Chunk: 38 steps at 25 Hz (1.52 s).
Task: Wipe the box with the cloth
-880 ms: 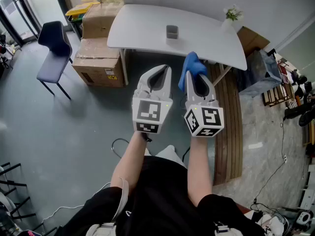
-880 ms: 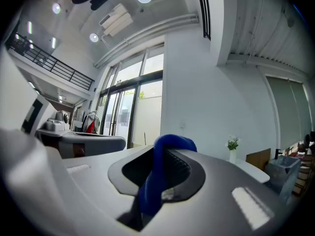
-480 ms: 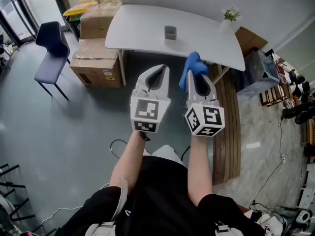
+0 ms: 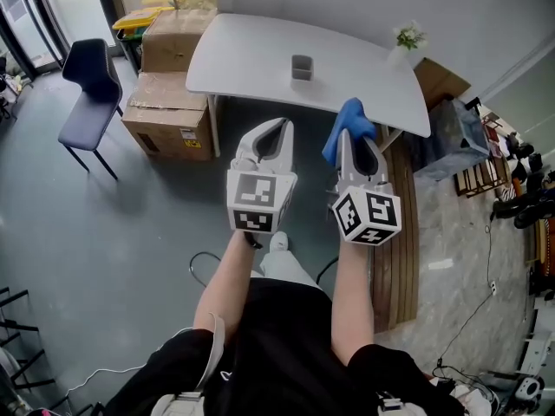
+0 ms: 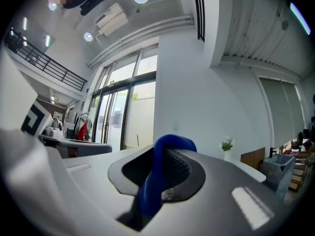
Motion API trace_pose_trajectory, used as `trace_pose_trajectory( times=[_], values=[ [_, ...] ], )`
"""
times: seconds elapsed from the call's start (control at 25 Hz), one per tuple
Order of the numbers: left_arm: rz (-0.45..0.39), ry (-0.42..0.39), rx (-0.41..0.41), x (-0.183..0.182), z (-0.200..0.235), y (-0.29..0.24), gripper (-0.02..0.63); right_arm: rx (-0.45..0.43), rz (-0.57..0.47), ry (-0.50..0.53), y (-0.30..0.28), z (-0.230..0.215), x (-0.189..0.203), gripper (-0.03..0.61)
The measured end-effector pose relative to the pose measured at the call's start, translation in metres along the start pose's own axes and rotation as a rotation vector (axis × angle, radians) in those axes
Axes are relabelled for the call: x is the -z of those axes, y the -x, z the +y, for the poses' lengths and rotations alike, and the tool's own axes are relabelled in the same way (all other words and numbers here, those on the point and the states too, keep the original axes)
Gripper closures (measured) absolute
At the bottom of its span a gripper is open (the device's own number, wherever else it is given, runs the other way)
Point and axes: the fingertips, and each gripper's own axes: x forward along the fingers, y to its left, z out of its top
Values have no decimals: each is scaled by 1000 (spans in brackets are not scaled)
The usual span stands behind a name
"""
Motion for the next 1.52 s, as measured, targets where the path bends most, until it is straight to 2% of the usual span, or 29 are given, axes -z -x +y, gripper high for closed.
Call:
trace_pose_trajectory(
  times=[0.44,0.68,0.88,1.16,1.36,1.52],
  values=[
    [-29,-74,-88,-6,38,-47,614,-36,-32,-20,-62,-23,-1,525],
    [-5,-67,-129,11,61,-93,614,-59,-6,-42,-111,-46,19,525],
    [32,-43,-120,38,72,-148,614,-56,38,-78,-159,-84,49,525],
    [78,67,-89,81,84,-232,614,-44,127,-155,-233,-141,106,525],
    [152,33,-92,95,96,-298,614,-26,153,-206,-287,-194,124,525],
    [148,3,-79,84,99,-345,613,-32,126,-238,-332,-236,116,525]
  ],
)
